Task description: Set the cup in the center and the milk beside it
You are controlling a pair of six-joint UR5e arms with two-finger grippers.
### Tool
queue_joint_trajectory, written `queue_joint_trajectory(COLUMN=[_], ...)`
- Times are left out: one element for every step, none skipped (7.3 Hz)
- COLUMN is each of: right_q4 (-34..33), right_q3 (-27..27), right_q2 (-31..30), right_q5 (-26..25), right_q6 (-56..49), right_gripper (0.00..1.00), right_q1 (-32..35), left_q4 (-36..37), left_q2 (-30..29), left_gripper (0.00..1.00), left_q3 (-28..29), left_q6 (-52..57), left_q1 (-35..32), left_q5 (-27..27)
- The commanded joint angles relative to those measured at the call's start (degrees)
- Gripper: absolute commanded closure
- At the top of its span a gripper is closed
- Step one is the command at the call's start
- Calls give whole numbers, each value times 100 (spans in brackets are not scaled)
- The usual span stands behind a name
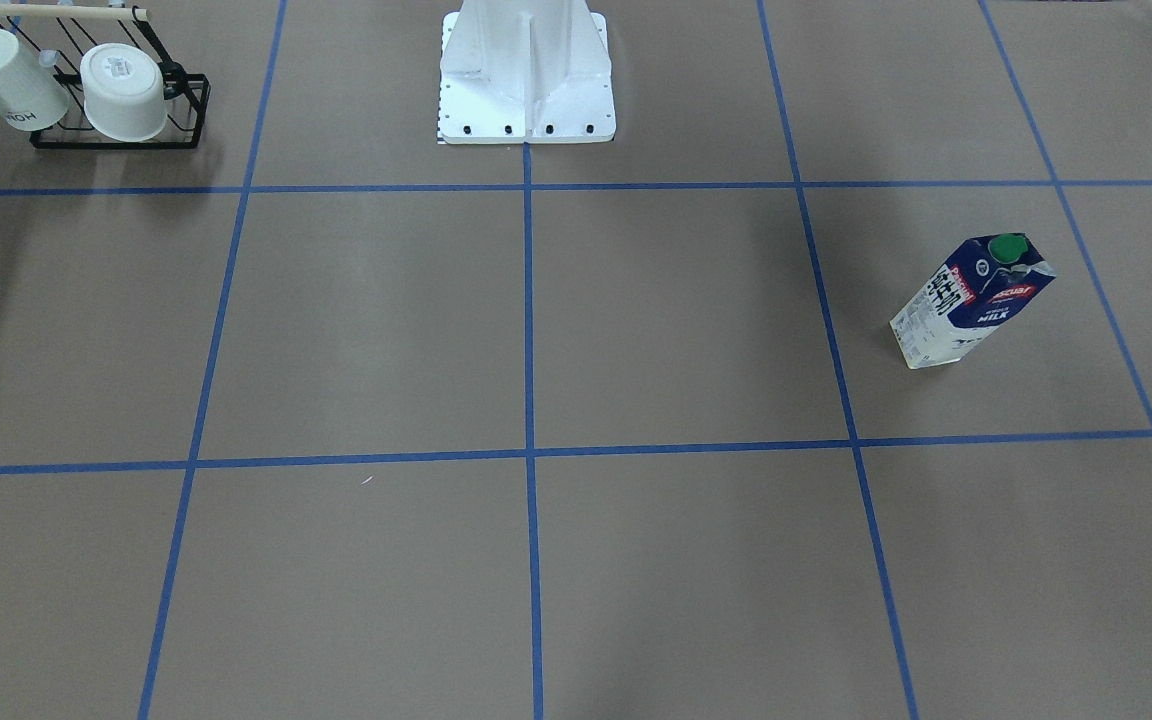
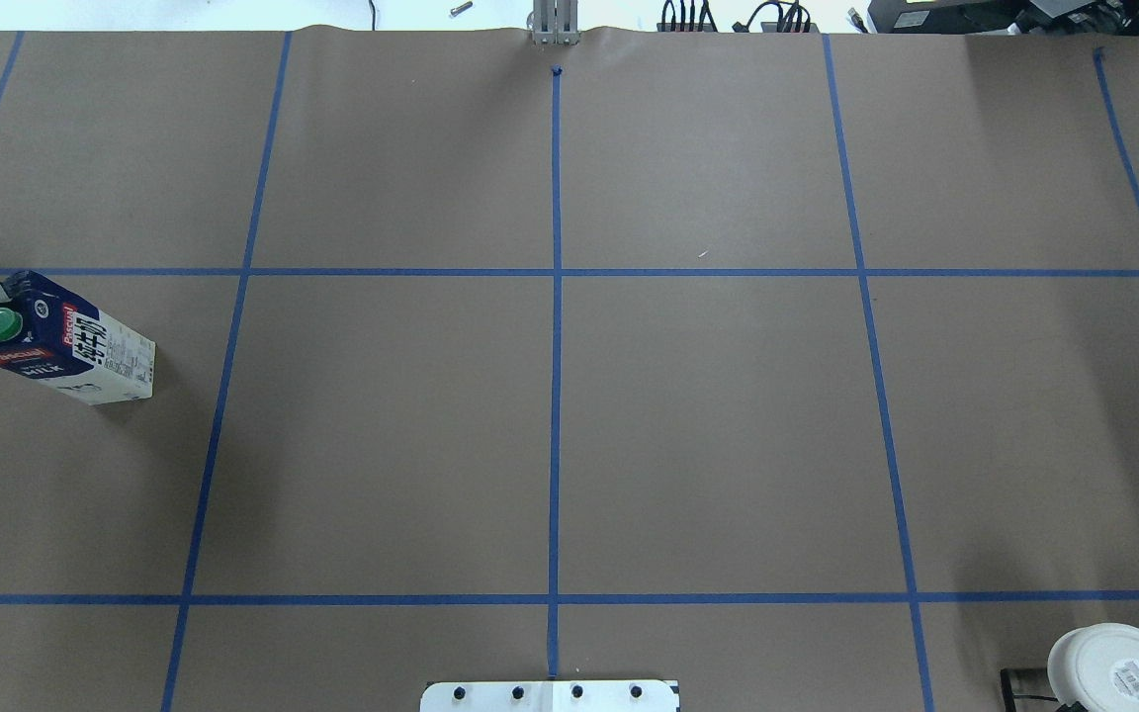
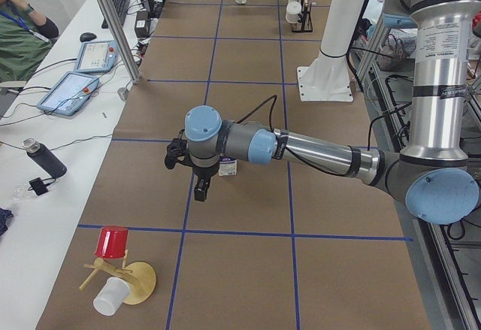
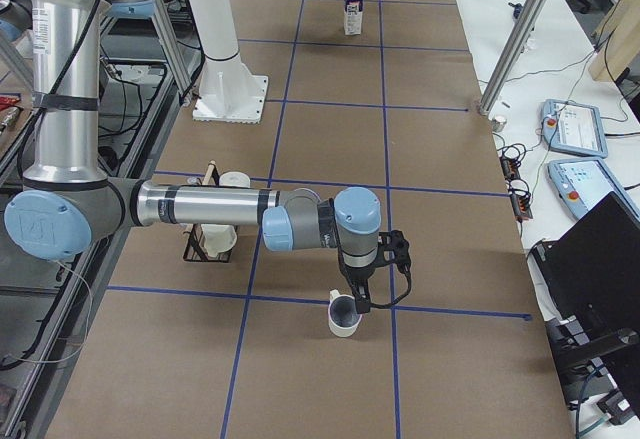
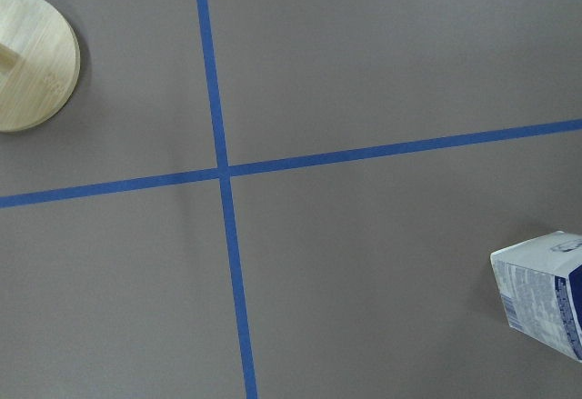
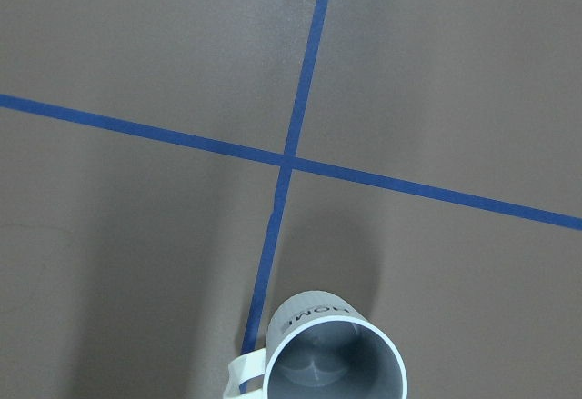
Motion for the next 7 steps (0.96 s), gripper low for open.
queue_joint_trajectory(right_q4=[502, 785, 823, 832, 919, 1042, 1600], right_q3=[76, -72, -143, -170, -344, -746, -1368], right_q2=[71, 62, 1, -17, -43, -35, 35], right_q5=[-31, -5, 30, 39, 30, 47, 48], right_q6=[51, 121, 96, -35, -271, -256, -230], right_gripper=[0, 0, 0, 0, 0, 0, 0], right_q1=[-25, -25, -17, -16, -25, -25, -25], left_q4=[-647, -1418, -1904, -2257, -2487, -2498, -2498], left_q2=[-122, -236, -202, -141, -131, -140, -140], left_gripper=[1, 1, 1, 1, 1, 1, 1], left_q3=[-79, 261, 473, 571, 580, 563, 563], left_q6=[-1, -54, -37, 7, -45, -54, -46], left_q1=[-28, -28, -28, -28, -36, -28, -28], left_q5=[-2, 120, 130, 113, 121, 130, 130])
